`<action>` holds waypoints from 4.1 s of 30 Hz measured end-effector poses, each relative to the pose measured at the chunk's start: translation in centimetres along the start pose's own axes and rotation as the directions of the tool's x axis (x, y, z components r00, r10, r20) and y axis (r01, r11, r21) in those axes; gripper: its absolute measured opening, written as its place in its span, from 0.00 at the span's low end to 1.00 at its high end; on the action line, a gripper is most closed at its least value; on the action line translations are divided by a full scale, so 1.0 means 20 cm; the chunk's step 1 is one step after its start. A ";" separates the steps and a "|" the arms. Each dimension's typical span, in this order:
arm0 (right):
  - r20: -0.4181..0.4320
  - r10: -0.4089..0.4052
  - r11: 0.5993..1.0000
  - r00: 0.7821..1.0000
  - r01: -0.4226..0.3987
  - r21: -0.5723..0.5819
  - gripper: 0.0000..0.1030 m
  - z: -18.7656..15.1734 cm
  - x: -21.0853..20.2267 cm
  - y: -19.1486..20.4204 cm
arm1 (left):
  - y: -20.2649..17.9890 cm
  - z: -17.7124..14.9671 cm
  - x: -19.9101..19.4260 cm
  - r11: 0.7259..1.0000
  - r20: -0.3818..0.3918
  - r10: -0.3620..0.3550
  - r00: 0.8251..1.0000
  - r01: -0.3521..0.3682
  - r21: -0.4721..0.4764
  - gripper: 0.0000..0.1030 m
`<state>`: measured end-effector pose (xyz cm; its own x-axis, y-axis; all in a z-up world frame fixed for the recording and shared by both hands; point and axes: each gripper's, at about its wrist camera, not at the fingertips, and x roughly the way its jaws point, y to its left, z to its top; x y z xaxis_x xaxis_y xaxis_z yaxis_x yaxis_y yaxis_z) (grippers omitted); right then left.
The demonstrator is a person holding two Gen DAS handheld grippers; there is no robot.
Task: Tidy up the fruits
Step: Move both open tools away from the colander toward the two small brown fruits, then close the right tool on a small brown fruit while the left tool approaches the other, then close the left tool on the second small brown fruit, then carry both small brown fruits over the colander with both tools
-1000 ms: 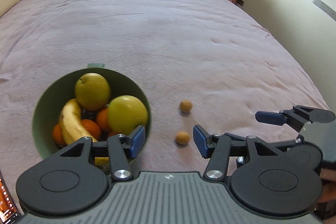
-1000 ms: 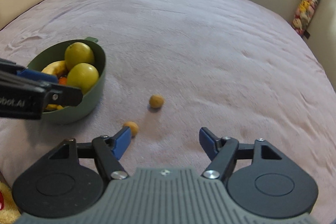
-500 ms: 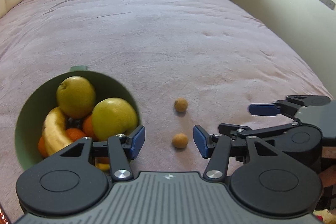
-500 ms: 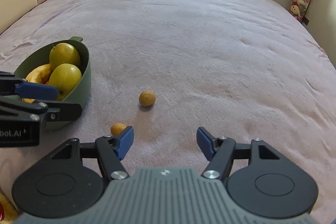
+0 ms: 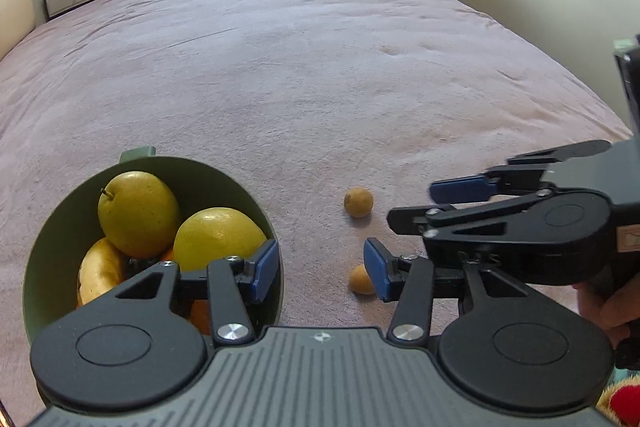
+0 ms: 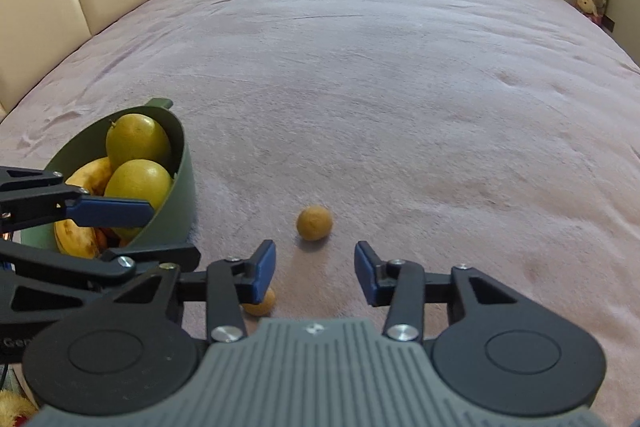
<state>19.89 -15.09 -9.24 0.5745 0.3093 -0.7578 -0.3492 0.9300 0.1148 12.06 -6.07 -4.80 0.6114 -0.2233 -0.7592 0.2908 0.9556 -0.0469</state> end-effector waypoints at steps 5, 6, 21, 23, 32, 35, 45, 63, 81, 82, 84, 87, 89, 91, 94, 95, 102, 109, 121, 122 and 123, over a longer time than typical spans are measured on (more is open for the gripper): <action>-0.026 0.012 0.999 1.000 -0.011 0.030 0.36 0.03 0.08 -0.02 | 0.01 0.01 0.00 1.000 -0.012 -0.007 1.000 0.007 0.016 0.54; -0.031 0.015 0.999 0.999 -0.014 0.038 0.36 0.04 0.09 -0.02 | 0.01 0.01 0.00 1.000 -0.014 -0.008 1.000 0.008 0.012 0.55; -0.084 -0.055 0.998 0.995 0.056 0.014 0.33 0.12 0.30 0.04 | 0.12 0.03 -0.01 0.985 -0.045 -0.083 0.996 0.075 -0.156 0.54; -0.091 -0.061 0.998 0.994 0.063 0.015 0.32 0.12 0.31 0.04 | 0.12 0.03 -0.01 0.984 -0.048 -0.082 0.995 0.073 -0.161 0.54; -0.102 -0.065 0.997 0.993 0.068 0.026 0.22 0.12 0.32 0.04 | 0.11 0.03 -0.02 0.983 -0.059 -0.069 0.996 0.058 -0.171 0.53; -0.088 -0.069 0.997 0.994 0.072 0.027 0.22 0.12 0.28 0.04 | 0.08 0.04 -0.04 0.988 -0.038 -0.053 0.998 0.047 -0.146 0.53; -0.104 -0.100 0.992 0.989 0.107 0.063 0.22 0.05 0.14 -0.06 | -0.07 0.04 -0.06 0.997 -0.020 -0.058 0.998 0.057 -0.055 0.53; -0.117 -0.098 0.985 0.988 0.113 0.132 0.22 -0.04 0.04 -0.19 | -0.20 -0.11 0.10 0.967 -0.020 0.157 0.987 -0.158 -0.198 0.53; -0.163 -0.074 0.977 0.984 0.105 0.186 0.22 -0.09 0.09 -0.25 | -0.25 -0.14 0.27 0.979 -0.038 0.154 0.987 -0.158 -0.132 0.40; -0.163 -0.074 0.977 0.984 0.104 0.184 0.22 -0.09 0.09 -0.25 | -0.25 -0.14 0.27 0.980 -0.040 0.146 0.989 -0.150 -0.128 0.37; -0.164 -0.074 0.978 0.984 0.104 0.182 0.22 -0.09 0.09 -0.25 | -0.26 -0.14 0.28 0.984 -0.047 0.128 0.991 -0.133 -0.117 0.31; -0.165 -0.072 0.977 0.984 0.103 0.185 0.22 -0.09 0.09 -0.25 | -0.27 -0.13 0.28 0.986 -0.049 0.124 0.991 -0.128 -0.104 0.27; -0.165 -0.074 0.978 0.983 0.104 0.182 0.22 -0.09 0.09 -0.25 | -0.26 -0.13 0.28 0.986 -0.054 0.113 0.992 -0.119 -0.119 0.27; -0.165 -0.077 0.978 0.983 0.107 0.181 0.22 -0.09 0.09 -0.25 | -0.25 -0.12 0.27 0.984 -0.052 0.108 0.993 -0.114 -0.137 0.27; -0.149 -0.078 0.979 0.986 0.104 0.178 0.22 -0.08 0.07 -0.24 | -0.24 -0.09 0.22 0.983 -0.022 0.107 0.994 -0.109 -0.146 0.27; -0.140 -0.079 0.980 0.987 0.103 0.173 0.22 -0.07 0.06 -0.23 | -0.24 -0.08 0.21 0.983 -0.012 0.104 0.994 -0.105 -0.150 0.27; -0.083 -0.080 0.987 0.993 0.091 0.136 0.22 -0.01 -0.02 -0.13 | -0.19 -0.01 0.07 0.976 0.018 0.117 0.993 -0.112 -0.189 0.27; -0.031 -0.055 0.994 0.998 0.058 0.092 0.22 0.05 -0.10 0.00 | -0.09 0.04 -0.10 0.962 0.065 0.141 0.988 -0.121 -0.245 0.27; 0.049 0.029 1.000 0.998 -0.028 -0.008 0.22 0.13 -0.24 0.24 | 0.17 0.05 -0.29 0.928 0.067 0.151 0.986 -0.118 -0.353 0.27; 0.053 0.037 0.999 0.998 -0.036 -0.019 0.22 0.14 -0.25 0.26 | 0.19 0.05 -0.31 0.928 0.066 0.148 0.987 -0.115 -0.354 0.27; 0.058 0.045 0.999 0.997 -0.044 -0.031 0.22 0.14 -0.25 0.29 | 0.21 0.05 -0.32 0.927 0.064 0.144 0.988 -0.112 -0.357 0.27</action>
<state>17.08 -10.78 -2.94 0.5997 0.3622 -0.7136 -0.3969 0.9089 0.1278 10.05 -0.79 0.49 0.6926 -0.0954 -0.7150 -0.0616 0.9798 -0.1904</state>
